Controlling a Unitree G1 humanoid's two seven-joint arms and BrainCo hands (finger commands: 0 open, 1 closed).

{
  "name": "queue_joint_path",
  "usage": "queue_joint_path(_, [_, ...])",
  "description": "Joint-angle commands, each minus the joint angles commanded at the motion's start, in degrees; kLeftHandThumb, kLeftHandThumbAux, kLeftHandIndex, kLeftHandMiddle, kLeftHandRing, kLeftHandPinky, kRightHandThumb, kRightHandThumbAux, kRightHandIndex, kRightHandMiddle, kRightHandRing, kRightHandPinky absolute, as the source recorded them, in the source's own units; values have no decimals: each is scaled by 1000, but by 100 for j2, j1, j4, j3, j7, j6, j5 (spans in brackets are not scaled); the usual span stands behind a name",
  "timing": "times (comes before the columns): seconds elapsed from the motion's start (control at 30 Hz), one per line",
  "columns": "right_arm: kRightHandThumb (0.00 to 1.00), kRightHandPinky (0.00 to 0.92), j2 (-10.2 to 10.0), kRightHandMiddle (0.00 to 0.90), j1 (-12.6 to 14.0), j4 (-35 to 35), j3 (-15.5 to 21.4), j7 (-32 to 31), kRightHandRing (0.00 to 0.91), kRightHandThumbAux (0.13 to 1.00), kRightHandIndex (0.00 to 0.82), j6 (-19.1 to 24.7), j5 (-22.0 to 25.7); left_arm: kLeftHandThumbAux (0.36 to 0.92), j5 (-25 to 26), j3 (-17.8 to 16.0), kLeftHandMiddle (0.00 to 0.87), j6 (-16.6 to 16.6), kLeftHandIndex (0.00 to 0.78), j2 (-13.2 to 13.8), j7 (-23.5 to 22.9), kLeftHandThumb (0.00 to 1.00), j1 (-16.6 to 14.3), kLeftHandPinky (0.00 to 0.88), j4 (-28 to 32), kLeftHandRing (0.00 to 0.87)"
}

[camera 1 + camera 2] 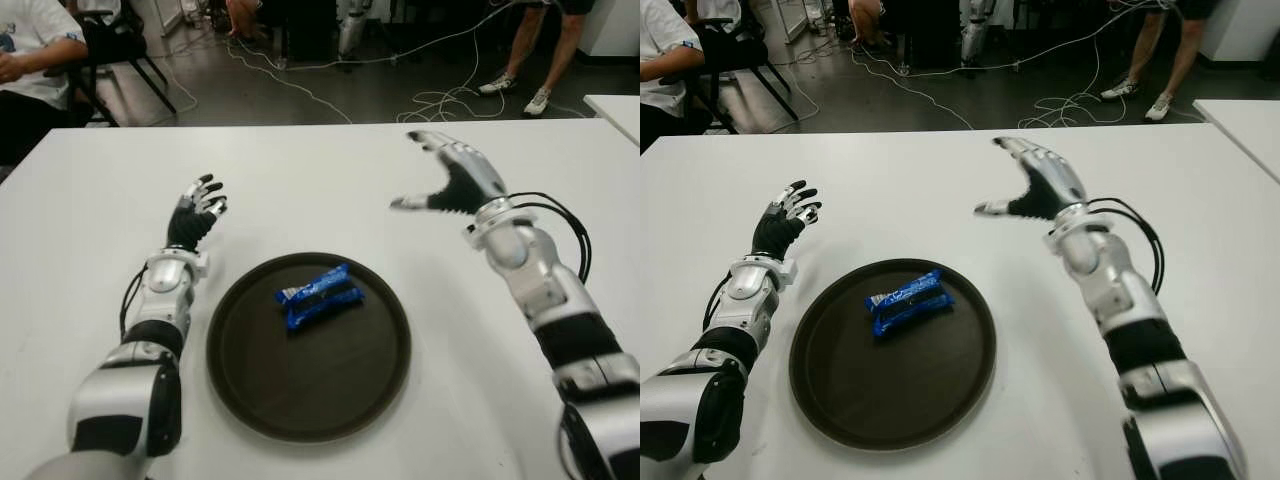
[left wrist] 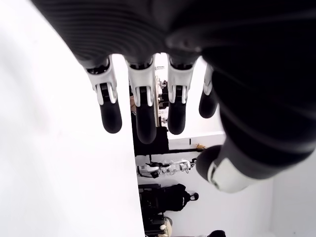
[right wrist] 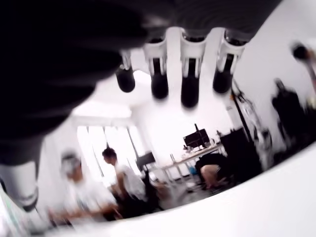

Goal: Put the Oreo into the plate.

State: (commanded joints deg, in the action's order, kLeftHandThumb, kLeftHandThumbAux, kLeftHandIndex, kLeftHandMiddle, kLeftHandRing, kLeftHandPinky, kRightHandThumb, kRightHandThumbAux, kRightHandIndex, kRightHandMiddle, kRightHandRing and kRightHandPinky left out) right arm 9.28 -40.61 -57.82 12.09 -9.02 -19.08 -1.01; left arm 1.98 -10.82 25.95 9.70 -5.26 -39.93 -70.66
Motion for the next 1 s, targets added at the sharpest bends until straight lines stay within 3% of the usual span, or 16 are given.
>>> queue_joint_path(0.17, [58, 420, -47, 342, -110, -642, 432, -261, 386, 554, 207, 142, 485, 703, 8, -11, 185, 11, 117, 6, 1, 154, 4, 183, -14, 182])
queue_joint_path(0.3, [64, 436, 15, 361, -182, -1057, 575, -211, 409, 561, 224, 141, 598, 697, 13, -15, 187, 10, 124, 12, -7, 158, 2, 184, -19, 186])
queue_joint_path(0.4, [61, 451, 5, 379, -215, -1279, 490, 336, 431, 564, 240, 62, 420, 693, 0, -3, 184, 17, 119, 22, -25, 158, 1, 179, -23, 184])
queue_joint_path(0.53, [48, 444, -8, 401, -233, -1392, 209, 980, 447, 551, 278, -454, 36, 702, -2, 5, 173, -13, 106, 36, -68, 154, -10, 179, -33, 174])
queue_joint_path(0.73, [84, 446, 104, 408, -278, -1625, 2, 1347, 452, 569, 299, -892, -243, 705, -3, 10, 178, -28, 112, 16, -62, 149, -18, 192, -41, 180])
queue_joint_path(1.0, [116, 448, 209, 395, -292, -1755, -92, 1356, 441, 608, 281, -882, -335, 709, 22, -3, 172, -29, 104, -13, -74, 148, -18, 199, -32, 176])
